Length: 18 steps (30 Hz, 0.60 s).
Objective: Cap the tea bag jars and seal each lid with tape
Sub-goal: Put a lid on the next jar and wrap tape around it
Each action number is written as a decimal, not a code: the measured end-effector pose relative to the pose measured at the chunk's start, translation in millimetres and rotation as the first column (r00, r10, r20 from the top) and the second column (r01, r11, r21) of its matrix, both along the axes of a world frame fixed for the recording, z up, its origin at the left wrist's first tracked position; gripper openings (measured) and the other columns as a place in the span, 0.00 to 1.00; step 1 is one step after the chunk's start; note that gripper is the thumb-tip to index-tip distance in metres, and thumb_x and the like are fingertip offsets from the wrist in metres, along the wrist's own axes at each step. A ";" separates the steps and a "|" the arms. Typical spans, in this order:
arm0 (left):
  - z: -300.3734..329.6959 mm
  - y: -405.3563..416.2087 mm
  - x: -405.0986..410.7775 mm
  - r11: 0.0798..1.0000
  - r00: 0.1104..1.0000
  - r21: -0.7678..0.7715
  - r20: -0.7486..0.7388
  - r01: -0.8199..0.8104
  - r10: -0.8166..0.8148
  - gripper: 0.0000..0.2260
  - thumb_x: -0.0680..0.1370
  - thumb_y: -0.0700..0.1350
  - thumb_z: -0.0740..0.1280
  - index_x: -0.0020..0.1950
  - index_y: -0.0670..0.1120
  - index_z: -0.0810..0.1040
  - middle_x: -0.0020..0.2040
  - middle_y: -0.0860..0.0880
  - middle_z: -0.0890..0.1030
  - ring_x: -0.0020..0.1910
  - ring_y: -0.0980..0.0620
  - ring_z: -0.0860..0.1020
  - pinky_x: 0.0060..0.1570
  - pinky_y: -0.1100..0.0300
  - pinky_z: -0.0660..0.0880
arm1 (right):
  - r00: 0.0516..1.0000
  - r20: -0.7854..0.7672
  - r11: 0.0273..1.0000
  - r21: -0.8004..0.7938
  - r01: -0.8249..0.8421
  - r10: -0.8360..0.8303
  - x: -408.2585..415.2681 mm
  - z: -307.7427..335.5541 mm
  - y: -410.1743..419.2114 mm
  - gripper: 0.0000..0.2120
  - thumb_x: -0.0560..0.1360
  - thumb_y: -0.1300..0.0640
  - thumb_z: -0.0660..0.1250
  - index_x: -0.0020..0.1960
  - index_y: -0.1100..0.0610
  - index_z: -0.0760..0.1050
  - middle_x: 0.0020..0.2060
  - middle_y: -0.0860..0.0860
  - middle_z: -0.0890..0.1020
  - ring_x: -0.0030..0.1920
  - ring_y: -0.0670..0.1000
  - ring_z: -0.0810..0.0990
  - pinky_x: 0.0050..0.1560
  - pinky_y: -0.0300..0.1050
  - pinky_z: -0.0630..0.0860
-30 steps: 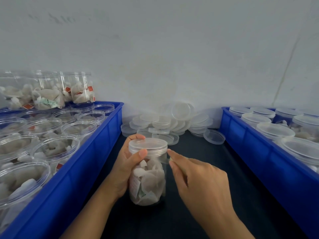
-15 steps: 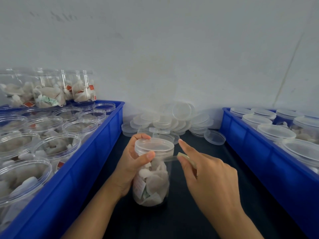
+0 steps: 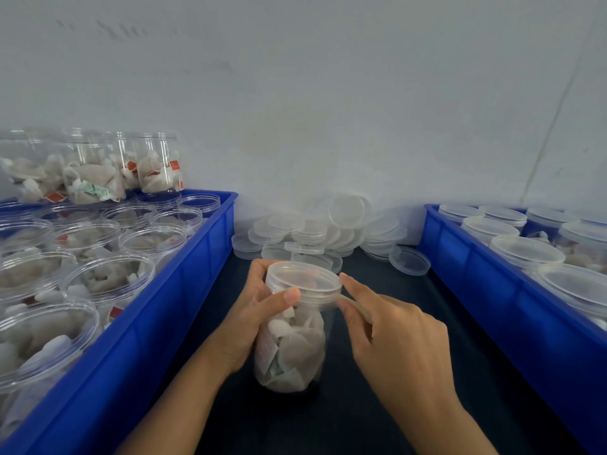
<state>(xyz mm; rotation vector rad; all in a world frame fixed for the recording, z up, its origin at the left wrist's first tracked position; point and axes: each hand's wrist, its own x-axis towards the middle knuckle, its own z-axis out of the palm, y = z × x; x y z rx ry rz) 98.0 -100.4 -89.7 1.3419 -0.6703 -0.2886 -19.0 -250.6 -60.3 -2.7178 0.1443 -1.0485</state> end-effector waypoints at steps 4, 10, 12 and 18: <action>-1.8 -8.6 -3.8 0.994 0.992 -0.022 0.056 -0.109 0.110 0.29 0.69 0.60 0.70 0.67 0.51 0.72 0.61 0.49 0.80 0.58 0.52 0.80 0.53 0.59 0.78 | 0.999 0.023 0.999 -0.023 0.025 -0.025 0.8 -1.7 1.0 0.13 0.73 0.51 0.71 0.57 0.52 0.82 0.21 0.46 0.73 0.19 0.45 0.70 0.18 0.39 0.63; -2.3 -20.4 -14.3 0.915 0.864 0.108 0.387 -0.390 0.322 0.36 0.65 0.72 0.66 0.71 0.69 0.61 0.60 0.70 0.73 0.59 0.72 0.73 0.51 0.78 0.69 | 0.998 0.030 0.997 -0.052 0.049 -0.047 2.0 -5.4 3.0 0.14 0.70 0.51 0.73 0.54 0.55 0.83 0.21 0.47 0.73 0.19 0.46 0.71 0.20 0.38 0.59; -3.3 -20.9 -12.3 0.896 0.841 0.111 0.410 -0.430 0.353 0.36 0.59 0.72 0.71 0.65 0.71 0.63 0.59 0.67 0.75 0.57 0.69 0.74 0.50 0.75 0.72 | 0.998 0.051 0.998 -0.059 0.038 -0.035 1.7 -6.7 3.3 0.14 0.71 0.51 0.72 0.54 0.55 0.83 0.21 0.47 0.74 0.19 0.47 0.72 0.19 0.40 0.62; -2.2 -20.1 -8.5 0.897 0.842 0.007 0.347 -0.442 0.412 0.32 0.58 0.64 0.75 0.58 0.63 0.69 0.54 0.69 0.76 0.55 0.66 0.77 0.50 0.72 0.75 | 1.000 -0.010 1.000 0.013 0.004 -0.004 -0.6 -3.7 6.1 0.20 0.77 0.49 0.65 0.67 0.55 0.73 0.31 0.46 0.81 0.29 0.45 0.79 0.28 0.39 0.71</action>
